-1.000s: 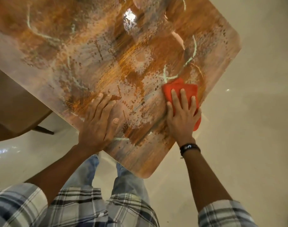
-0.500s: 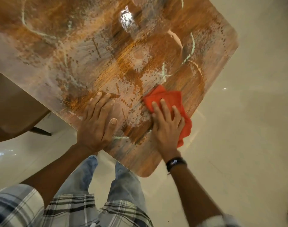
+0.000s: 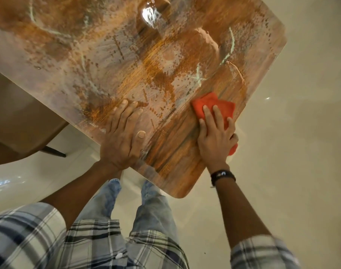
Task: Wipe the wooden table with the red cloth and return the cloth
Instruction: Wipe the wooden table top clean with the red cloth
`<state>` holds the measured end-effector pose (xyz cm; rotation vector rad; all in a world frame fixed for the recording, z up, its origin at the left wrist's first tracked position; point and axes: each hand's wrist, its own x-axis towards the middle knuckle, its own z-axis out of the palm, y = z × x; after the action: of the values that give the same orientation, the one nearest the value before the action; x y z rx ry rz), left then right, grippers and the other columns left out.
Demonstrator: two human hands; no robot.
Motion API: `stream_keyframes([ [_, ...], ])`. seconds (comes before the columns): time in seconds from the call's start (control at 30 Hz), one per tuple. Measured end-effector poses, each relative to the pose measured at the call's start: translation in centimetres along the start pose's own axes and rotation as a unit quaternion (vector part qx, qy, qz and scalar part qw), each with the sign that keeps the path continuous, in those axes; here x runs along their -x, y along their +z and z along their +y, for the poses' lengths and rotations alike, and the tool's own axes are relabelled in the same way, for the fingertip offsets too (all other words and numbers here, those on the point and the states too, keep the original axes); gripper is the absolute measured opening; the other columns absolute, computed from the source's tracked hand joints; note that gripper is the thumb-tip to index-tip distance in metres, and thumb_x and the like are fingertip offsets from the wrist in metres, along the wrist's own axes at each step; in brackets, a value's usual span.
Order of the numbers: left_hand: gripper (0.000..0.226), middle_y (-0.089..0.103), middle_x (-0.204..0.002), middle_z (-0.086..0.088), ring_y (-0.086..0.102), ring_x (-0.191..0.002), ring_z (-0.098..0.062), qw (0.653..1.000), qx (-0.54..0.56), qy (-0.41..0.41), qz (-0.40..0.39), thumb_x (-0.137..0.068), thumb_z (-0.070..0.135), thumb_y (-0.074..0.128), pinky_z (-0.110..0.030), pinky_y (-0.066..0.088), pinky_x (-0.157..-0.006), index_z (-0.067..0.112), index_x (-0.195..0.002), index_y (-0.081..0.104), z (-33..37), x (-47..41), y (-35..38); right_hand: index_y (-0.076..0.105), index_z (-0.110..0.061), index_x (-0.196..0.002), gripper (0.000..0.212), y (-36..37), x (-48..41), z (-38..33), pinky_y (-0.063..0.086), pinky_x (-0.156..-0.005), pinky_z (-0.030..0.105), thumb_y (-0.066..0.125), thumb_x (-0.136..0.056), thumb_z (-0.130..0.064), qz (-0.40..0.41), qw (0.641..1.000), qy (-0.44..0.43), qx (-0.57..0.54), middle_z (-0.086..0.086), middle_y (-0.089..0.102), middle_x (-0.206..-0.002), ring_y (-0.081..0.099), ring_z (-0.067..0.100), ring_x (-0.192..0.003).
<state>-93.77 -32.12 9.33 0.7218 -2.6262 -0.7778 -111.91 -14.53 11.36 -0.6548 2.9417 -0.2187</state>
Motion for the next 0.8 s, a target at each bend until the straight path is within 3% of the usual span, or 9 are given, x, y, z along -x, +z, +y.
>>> stream_keyframes([
  [0.13, 0.074, 0.043, -0.154, -0.016, 0.028, -0.149, -0.031, 1.0, 0.0, -0.005, 0.001, -0.103, 0.052, 0.011, -0.045, 0.015, -0.123, 0.002, -0.142, 0.049, 0.0, 0.0, -0.1, 0.03, -0.044, -0.149, 0.049, 0.2, -1.4, -0.9, 0.032, -0.103, 0.059, 0.027, -0.102, -0.058, 0.007, 0.999, 0.004, 0.04, -0.008, 0.033, -0.157, 0.032, 0.035, -0.135],
  [0.27, 0.074, 0.043, -0.154, -0.016, 0.03, -0.148, -0.031, 1.0, 0.007, 0.0, 0.001, -0.103, 0.051, 0.011, -0.049, 0.019, -0.122, 0.001, -0.141, 0.05, -0.1, 0.0, -0.1, 0.035, -0.037, -0.149, 0.048, 0.8, 4.8, -2.8, 0.037, -0.1, 0.057, 0.027, -0.104, -0.05, -0.009, 0.997, -0.063, 0.033, -0.003, 0.037, -0.155, 0.038, 0.033, -0.125],
  [0.33, 0.074, 0.044, -0.153, -0.017, 0.03, -0.148, -0.032, 1.0, 0.012, 0.0, 0.005, -0.102, 0.051, 0.011, -0.049, 0.019, -0.122, 0.001, -0.14, 0.05, -0.1, -0.1, -0.1, 0.042, -0.033, -0.147, 0.049, 1.7, 9.9, -4.0, 0.044, -0.091, 0.054, 0.046, -0.099, -0.037, 0.001, 0.99, -0.137, 0.044, -0.001, 0.044, -0.152, 0.041, 0.032, -0.114],
  [0.4, 0.077, 0.045, -0.153, -0.017, 0.031, -0.148, -0.033, 1.0, 0.017, 0.0, 0.009, -0.102, 0.052, 0.008, -0.049, 0.02, -0.122, 0.0, -0.14, 0.051, -0.2, -0.1, -0.1, 0.045, -0.031, -0.145, 0.064, 2.7, 14.7, -4.9, 0.048, -0.082, 0.051, 0.064, -0.086, -0.021, -0.005, 0.976, -0.208, 0.064, 0.001, 0.048, -0.148, 0.044, 0.031, -0.106],
  [0.57, 0.084, 0.044, -0.154, -0.016, 0.03, -0.149, -0.031, 0.999, 0.037, -0.004, 0.008, -0.101, 0.058, 0.002, -0.051, 0.021, -0.121, 0.001, -0.141, 0.05, -0.1, -0.1, 0.1, 0.046, -0.034, -0.143, 0.059, 2.4, 16.0, -4.2, 0.047, -0.073, 0.044, 0.051, -0.087, -0.015, 0.01, 0.956, -0.277, 0.091, -0.004, 0.054, -0.142, 0.048, 0.03, -0.098],
  [0.67, 0.083, 0.043, -0.154, -0.016, 0.029, -0.149, -0.031, 0.999, 0.037, -0.008, 0.011, -0.1, 0.058, 0.003, -0.047, 0.016, -0.123, 0.002, -0.142, 0.049, -0.1, 0.0, 0.2, 0.042, -0.037, -0.145, 0.063, 1.7, 10.7, -3.5, 0.042, -0.078, 0.043, 0.064, -0.088, -0.023, 0.012, 0.965, -0.245, 0.092, -0.005, 0.049, -0.146, 0.049, 0.032, -0.104],
  [0.8, 0.082, 0.045, -0.153, -0.016, 0.029, -0.149, -0.031, 0.999, 0.04, -0.005, 0.014, -0.101, 0.057, 0.004, -0.045, 0.015, -0.123, 0.002, -0.141, 0.05, 0.0, 0.1, 0.1, 0.039, -0.042, -0.145, 0.042, 0.3, -1.0, -3.6, 0.035, -0.095, 0.05, 0.037, -0.103, -0.046, 0.018, 0.994, -0.095, 0.041, -0.008, 0.041, -0.15, 0.043, 0.034, -0.122],
])
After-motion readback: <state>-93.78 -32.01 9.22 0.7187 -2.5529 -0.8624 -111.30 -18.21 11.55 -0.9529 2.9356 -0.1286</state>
